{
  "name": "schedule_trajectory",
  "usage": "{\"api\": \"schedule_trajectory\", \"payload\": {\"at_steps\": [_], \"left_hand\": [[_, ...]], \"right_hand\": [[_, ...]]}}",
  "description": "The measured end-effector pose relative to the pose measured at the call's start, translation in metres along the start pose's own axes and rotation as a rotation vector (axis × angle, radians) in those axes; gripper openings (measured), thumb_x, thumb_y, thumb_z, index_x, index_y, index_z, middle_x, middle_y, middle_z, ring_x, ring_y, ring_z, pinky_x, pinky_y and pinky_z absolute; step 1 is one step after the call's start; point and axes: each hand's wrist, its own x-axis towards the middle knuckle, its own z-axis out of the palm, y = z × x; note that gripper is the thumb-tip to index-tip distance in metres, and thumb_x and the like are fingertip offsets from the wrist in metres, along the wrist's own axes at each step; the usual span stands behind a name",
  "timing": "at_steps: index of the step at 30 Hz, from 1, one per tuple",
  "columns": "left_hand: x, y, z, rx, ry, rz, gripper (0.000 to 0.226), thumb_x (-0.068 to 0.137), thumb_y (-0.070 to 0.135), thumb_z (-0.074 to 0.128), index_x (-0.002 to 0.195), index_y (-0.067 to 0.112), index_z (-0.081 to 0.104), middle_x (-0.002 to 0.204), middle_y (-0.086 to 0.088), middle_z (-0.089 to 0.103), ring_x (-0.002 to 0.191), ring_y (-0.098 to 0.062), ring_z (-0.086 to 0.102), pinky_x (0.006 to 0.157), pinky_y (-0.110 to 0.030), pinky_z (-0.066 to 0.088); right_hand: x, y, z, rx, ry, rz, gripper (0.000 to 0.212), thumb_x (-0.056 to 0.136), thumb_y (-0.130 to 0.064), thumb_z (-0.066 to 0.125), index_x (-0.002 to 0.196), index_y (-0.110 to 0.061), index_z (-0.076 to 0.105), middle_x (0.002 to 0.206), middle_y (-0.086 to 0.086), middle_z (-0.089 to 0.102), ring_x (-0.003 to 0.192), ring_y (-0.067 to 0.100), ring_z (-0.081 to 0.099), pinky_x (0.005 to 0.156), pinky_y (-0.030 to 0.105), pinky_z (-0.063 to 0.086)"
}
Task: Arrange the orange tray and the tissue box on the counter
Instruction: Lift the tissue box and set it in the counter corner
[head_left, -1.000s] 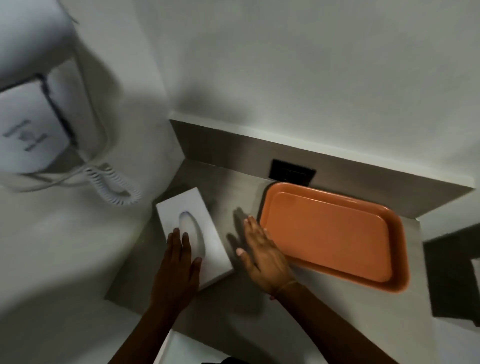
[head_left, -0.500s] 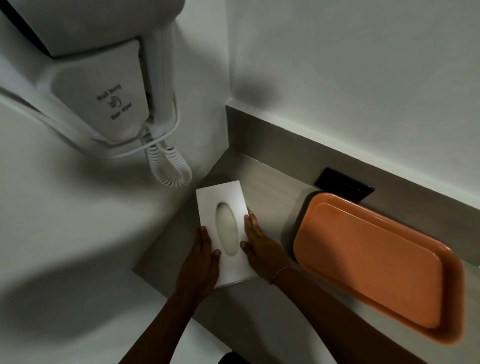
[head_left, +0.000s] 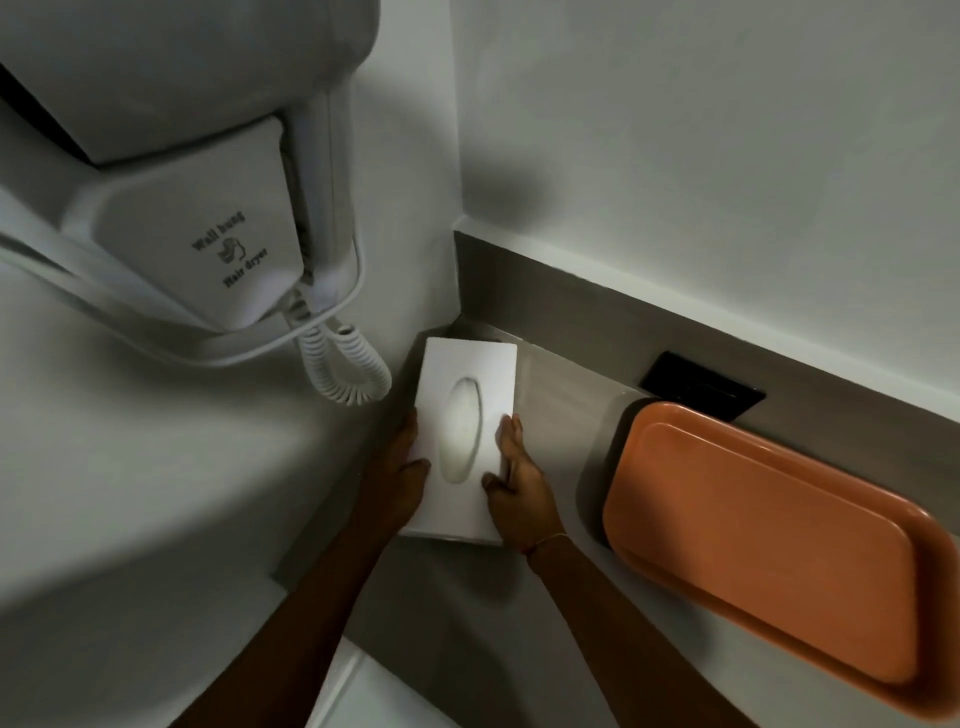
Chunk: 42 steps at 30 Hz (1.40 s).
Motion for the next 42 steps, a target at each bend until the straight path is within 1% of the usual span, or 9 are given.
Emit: {"api": "schedule_trajectory", "payload": {"at_steps": [2, 7, 16, 22, 25, 28, 32, 38, 42], "left_hand": [[0.024, 0.008, -0.009, 0.047, -0.021, 0.011, 0.066, 0.092, 0.010, 0.049, 0.150, 0.021, 0.021, 0.158, -0.009, 0.029, 0.144, -0.029, 0.029, 0.118, -0.043, 0.023], [0.070, 0.015, -0.021, 0.101, -0.080, 0.063, 0.070, 0.089, 0.002, 0.049, 0.150, 0.020, 0.021, 0.162, -0.007, 0.016, 0.149, -0.028, 0.015, 0.123, -0.047, 0.014], [0.086, 0.016, -0.015, 0.209, -0.086, 0.063, 0.065, 0.092, 0.003, 0.042, 0.151, 0.014, 0.018, 0.162, -0.011, 0.013, 0.150, -0.031, 0.012, 0.123, -0.045, 0.013], [0.007, -0.004, 0.000, 0.313, 0.138, 0.209, 0.062, 0.096, 0.015, 0.043, 0.150, 0.008, 0.015, 0.161, -0.013, 0.017, 0.149, -0.027, 0.016, 0.122, -0.035, 0.014], [-0.043, -0.050, 0.014, 0.329, 0.271, 0.138, 0.063, 0.093, 0.025, 0.038, 0.150, 0.004, 0.019, 0.159, -0.018, 0.023, 0.148, -0.031, 0.018, 0.122, -0.038, 0.013], [-0.062, -0.087, 0.025, 0.491, 0.235, 0.024, 0.066, 0.092, 0.034, 0.032, 0.149, 0.002, 0.020, 0.158, -0.021, 0.024, 0.148, -0.035, 0.018, 0.122, -0.048, 0.014], [-0.060, -0.112, 0.033, 0.626, 0.206, -0.016, 0.069, 0.092, 0.043, 0.023, 0.149, 0.004, 0.021, 0.158, -0.021, 0.024, 0.148, -0.035, 0.019, 0.122, -0.051, 0.012], [-0.058, -0.125, 0.037, 0.685, 0.259, 0.023, 0.064, 0.094, 0.044, 0.023, 0.150, 0.011, 0.018, 0.160, -0.015, 0.022, 0.149, -0.028, 0.015, 0.122, -0.042, 0.001], [-0.058, -0.126, 0.038, 0.693, 0.277, 0.034, 0.064, 0.094, 0.043, 0.024, 0.150, 0.011, 0.018, 0.161, -0.014, 0.020, 0.150, -0.027, 0.012, 0.123, -0.044, 0.005]], "right_hand": [[0.014, -0.007, 0.004, 0.051, 0.029, 0.025, 0.077, 0.091, 0.006, 0.050, 0.153, -0.016, 0.010, 0.163, -0.001, 0.006, 0.148, 0.016, 0.009, 0.119, 0.028, 0.011], [0.038, -0.016, 0.020, 0.135, 0.076, 0.081, 0.081, 0.088, 0.011, 0.049, 0.152, -0.016, 0.010, 0.163, -0.002, 0.003, 0.147, 0.016, 0.013, 0.108, 0.012, 0.008], [0.047, -0.008, 0.033, 0.111, 0.063, 0.047, 0.080, 0.091, 0.005, 0.053, 0.152, -0.016, 0.006, 0.163, -0.002, -0.007, 0.147, 0.018, 0.011, 0.109, 0.016, 0.013], [0.018, 0.013, 0.021, -0.226, 0.038, -0.169, 0.071, 0.099, -0.024, 0.048, 0.154, -0.016, 0.004, 0.164, 0.005, -0.005, 0.149, 0.016, -0.004, 0.120, 0.031, 0.013], [-0.017, 0.033, 0.016, -0.478, -0.014, -0.408, 0.066, 0.100, -0.029, 0.043, 0.154, -0.017, 0.008, 0.164, 0.005, 0.000, 0.150, 0.018, -0.003, 0.120, 0.031, 0.011], [-0.035, 0.049, 0.016, -0.699, -0.146, -0.548, 0.064, 0.099, -0.032, 0.039, 0.153, -0.011, 0.013, 0.163, 0.008, 0.005, 0.150, 0.019, -0.001, 0.120, 0.037, 0.015], [-0.028, 0.053, 0.018, -0.804, -0.201, -0.565, 0.065, 0.099, -0.033, 0.035, 0.153, -0.009, 0.010, 0.163, 0.008, 0.001, 0.150, 0.021, -0.002, 0.121, 0.037, 0.007], [-0.016, 0.063, 0.025, -0.798, -0.211, -0.569, 0.066, 0.097, -0.024, 0.039, 0.153, -0.008, 0.007, 0.162, 0.008, 0.003, 0.150, 0.023, -0.001, 0.121, 0.036, 0.005], [-0.006, 0.068, 0.030, -0.810, -0.222, -0.588, 0.066, 0.098, -0.026, 0.037, 0.153, -0.008, 0.005, 0.162, 0.010, 0.002, 0.149, 0.021, -0.008, 0.120, 0.035, 0.001]]}}
